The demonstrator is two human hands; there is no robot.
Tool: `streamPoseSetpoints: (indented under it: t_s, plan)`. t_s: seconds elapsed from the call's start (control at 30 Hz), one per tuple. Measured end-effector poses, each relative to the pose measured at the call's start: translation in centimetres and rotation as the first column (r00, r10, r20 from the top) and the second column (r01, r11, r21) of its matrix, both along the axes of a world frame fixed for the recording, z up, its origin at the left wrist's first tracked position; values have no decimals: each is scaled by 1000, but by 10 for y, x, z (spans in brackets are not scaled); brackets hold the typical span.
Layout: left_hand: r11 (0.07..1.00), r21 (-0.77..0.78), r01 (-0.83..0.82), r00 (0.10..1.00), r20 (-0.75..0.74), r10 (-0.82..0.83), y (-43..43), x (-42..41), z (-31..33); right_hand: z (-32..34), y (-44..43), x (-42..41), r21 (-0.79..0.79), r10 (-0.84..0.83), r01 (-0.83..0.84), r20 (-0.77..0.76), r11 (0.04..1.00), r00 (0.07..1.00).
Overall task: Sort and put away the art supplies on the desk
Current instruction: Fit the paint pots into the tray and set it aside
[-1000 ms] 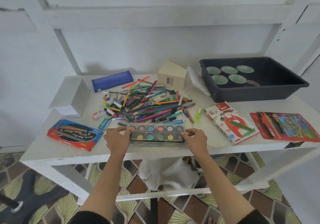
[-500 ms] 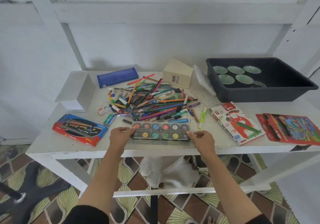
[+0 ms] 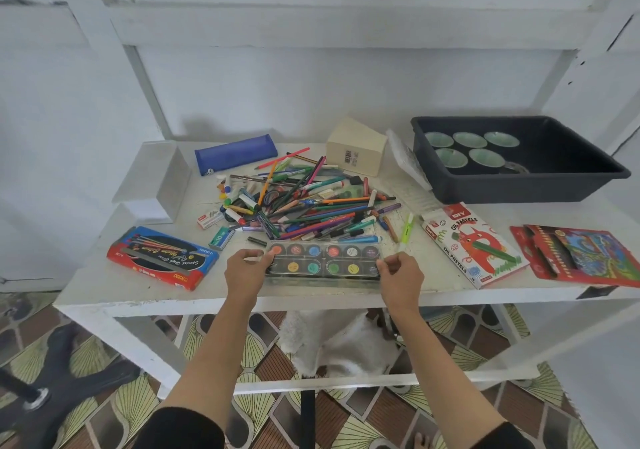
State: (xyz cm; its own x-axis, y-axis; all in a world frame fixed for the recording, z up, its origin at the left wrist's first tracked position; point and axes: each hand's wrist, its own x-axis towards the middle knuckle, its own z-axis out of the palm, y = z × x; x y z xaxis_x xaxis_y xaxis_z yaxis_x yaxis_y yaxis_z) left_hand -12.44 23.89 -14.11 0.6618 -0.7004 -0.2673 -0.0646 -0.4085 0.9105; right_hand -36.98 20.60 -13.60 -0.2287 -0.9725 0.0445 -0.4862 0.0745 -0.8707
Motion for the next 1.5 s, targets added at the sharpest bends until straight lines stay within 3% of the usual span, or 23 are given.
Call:
streamPoseSetpoints:
  t_s: [0.2,0.3,0.53,0.8,1.0,1.27,1.4,1.5]
  plan:
    - [1000,-9,2,1000,0,-2,0,1,-2,0,-4,-7,-13,89,-90,-46,996,995]
    - [1000,-12,-11,1000,-11,11,-1,1,-3,0,-9,-20,68,157,-163,78,984,984]
    - [990,-113,-88,993,74,97,17,-17,-9,-9,-10,-29,-6,548,-549,-52,836,835]
    - [986,-134,-100,988,103,114,25,-21,-13,-23,-13,-31,-37,542,-541,66,840,838]
    - [969,-188,-160,982,71,176,24,-33,-11,-24,-13,-31,-29,539,-539,82,842,838]
    - [960,-218,-175,967,146,209,23,-37,-14,-22,-12,-31,-5,538,-540,91,842,838]
    - [965,-213,-155,970,155,190,24,-35,-14,-19,-11,-30,-14,532,-533,71,846,844]
    - [967,-194,-163,974,122,188,24,-32,-14,-15,-8,-28,-43,515,-517,-39,855,856]
